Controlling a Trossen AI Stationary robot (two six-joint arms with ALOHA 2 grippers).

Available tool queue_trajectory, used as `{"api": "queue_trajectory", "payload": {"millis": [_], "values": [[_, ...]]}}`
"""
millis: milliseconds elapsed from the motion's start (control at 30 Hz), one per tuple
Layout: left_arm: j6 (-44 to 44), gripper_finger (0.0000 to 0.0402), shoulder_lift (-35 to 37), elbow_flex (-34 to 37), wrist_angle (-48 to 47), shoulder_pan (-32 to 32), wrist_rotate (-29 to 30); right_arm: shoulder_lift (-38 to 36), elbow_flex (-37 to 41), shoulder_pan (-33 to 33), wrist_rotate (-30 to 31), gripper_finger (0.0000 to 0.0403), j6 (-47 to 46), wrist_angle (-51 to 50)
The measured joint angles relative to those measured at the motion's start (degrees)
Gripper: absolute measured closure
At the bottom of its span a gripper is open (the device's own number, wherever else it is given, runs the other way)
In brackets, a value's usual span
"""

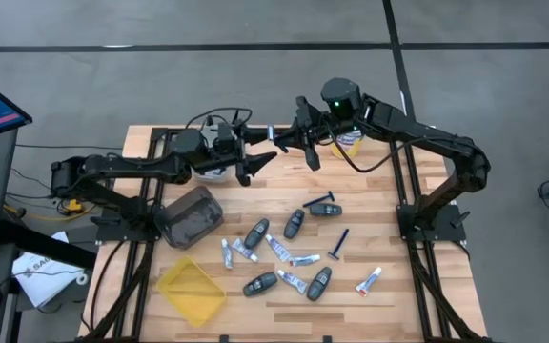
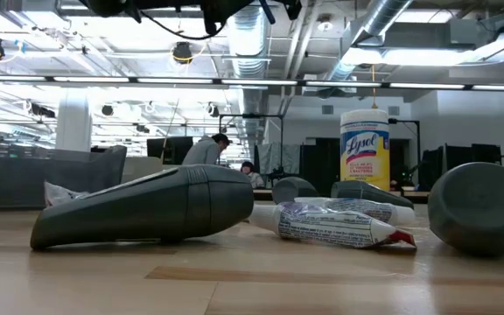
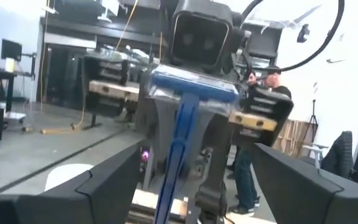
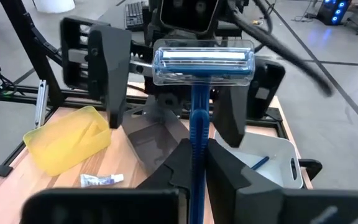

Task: Pick & Place Travel size toiletries
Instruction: Put the razor into the gray bin put the razor into the gray bin

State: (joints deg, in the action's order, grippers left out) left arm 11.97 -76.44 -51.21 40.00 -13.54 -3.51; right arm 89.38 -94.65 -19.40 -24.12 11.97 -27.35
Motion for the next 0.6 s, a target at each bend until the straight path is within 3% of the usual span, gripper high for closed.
{"api": "queue_trajectory", "payload": {"millis": [600], "values": [[0.0, 0.0119, 0.0, -1.4, 0.2, 0.1, -1.3, 0.0, 0.0, 1.1, 0.0, 0.0375, 0.0, 0.0]]}}
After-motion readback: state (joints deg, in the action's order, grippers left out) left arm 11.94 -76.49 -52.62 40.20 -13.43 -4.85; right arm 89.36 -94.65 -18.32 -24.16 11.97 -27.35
